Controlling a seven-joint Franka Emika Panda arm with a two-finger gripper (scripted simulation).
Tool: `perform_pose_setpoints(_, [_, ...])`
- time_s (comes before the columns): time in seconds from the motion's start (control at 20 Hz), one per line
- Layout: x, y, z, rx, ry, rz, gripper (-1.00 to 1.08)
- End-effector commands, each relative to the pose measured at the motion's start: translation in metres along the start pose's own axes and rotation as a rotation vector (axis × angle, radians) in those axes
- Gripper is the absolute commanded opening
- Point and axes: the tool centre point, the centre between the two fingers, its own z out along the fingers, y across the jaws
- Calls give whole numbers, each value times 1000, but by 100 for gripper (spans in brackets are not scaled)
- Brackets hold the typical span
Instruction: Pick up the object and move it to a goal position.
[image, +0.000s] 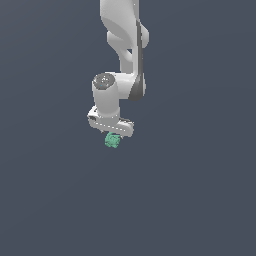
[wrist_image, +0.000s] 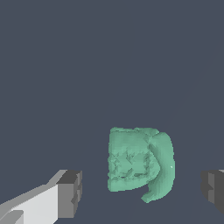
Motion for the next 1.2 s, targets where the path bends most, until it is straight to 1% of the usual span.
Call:
perform_pose_setpoints(0.0, [-4,6,5,-1,-2,23,100])
perform_pose_setpoints(0.4, [-6,7,12,-1,-3,27,100])
perform_pose_setpoints(0.85, [-7,8,50,-1,-3,31,100])
perform_pose_setpoints(1.1, [-7,8,57,-1,-3,31,100])
perform_pose_setpoints(1.15, [-7,8,57,-1,-3,31,-100])
